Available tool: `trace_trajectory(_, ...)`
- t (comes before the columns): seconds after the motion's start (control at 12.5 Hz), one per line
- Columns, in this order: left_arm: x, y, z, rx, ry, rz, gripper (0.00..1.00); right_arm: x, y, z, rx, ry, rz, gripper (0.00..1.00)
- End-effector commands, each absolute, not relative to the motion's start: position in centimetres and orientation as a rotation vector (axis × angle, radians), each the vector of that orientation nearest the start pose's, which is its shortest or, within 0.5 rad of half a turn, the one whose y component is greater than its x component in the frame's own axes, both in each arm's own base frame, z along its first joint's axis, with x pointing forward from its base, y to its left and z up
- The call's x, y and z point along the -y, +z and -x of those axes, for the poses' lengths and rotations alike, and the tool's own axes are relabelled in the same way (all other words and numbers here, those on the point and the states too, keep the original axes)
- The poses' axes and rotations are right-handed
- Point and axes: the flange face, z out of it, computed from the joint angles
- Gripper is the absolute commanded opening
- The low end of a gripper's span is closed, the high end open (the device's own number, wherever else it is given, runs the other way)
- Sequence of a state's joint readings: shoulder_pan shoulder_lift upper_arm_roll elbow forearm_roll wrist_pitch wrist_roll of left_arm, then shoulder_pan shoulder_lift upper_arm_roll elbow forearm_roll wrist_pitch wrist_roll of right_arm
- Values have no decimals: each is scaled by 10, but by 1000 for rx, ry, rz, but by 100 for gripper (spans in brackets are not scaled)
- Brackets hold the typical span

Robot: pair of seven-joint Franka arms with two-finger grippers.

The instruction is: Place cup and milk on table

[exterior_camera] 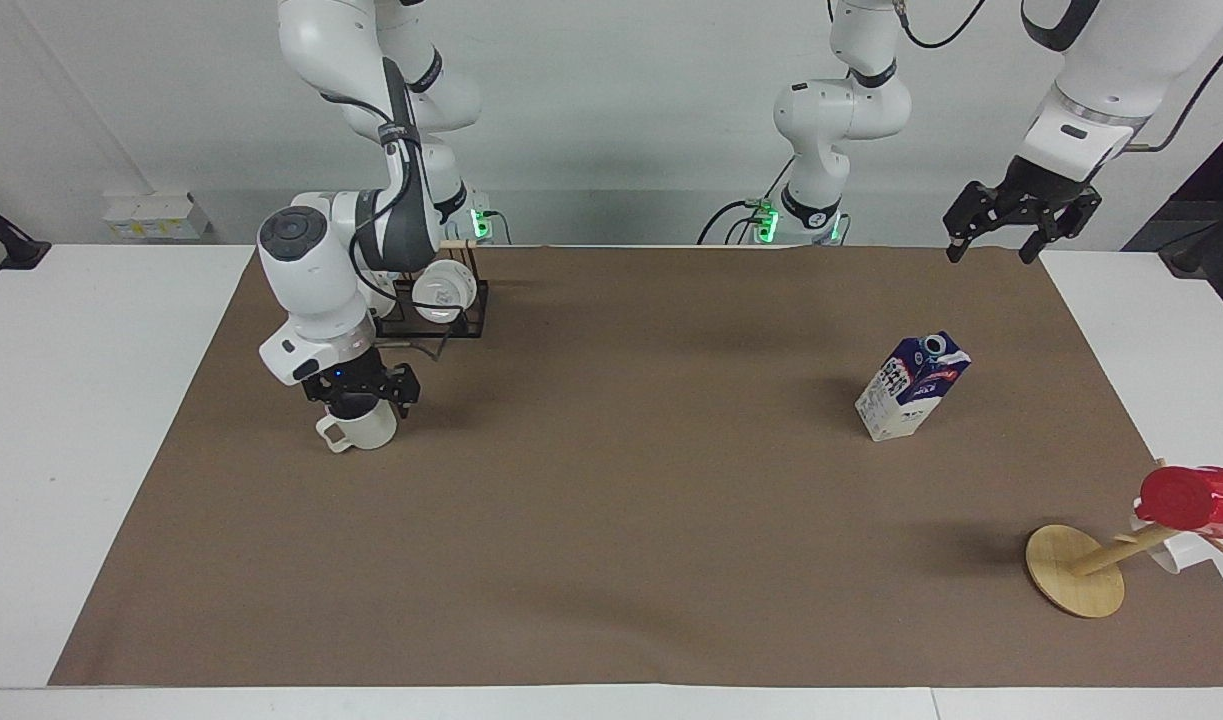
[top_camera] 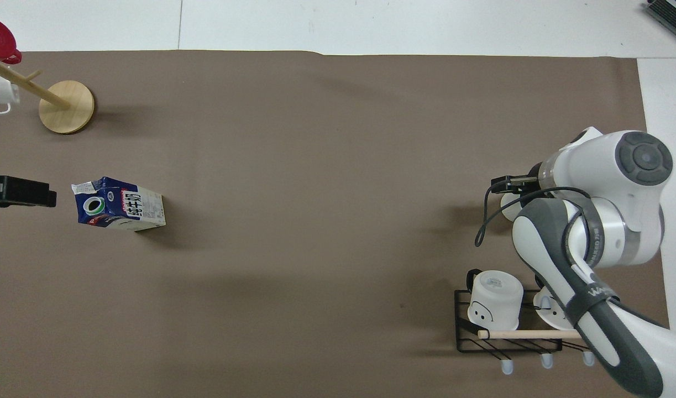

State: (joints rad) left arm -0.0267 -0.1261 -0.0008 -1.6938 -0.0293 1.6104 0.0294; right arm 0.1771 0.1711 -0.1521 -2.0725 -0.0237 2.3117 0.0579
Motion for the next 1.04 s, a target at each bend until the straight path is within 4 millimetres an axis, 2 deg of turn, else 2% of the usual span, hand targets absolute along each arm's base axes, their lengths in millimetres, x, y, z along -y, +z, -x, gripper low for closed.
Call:
trace_trajectory(0.0,20,635,-519,-109,-60,3150,100,-17,344,-577,-62,-123,3172,100)
trace_trajectory(0.32,20,615,-523,-108,-58,3150,100,-18,340,-576,-62,-104,3174,98)
trace_trajectory(0.48,20,602,-525,-107,-56,3150,100,-17,340,-576,-65,-101,3174,57)
trace_trajectory(0.64,20,590,-526,-107,-58,3150,100,-17,341,-577,-60,-94,3175,26)
trace_trajectory(0.72,20,584,-527,-107,-65,3149,100,-17,341,-578,-62,-96,3175,3)
trace_trajectory(0.96,21,560,-531,-108,-99,3148,100,-17,345,-588,-69,-121,3174,0)
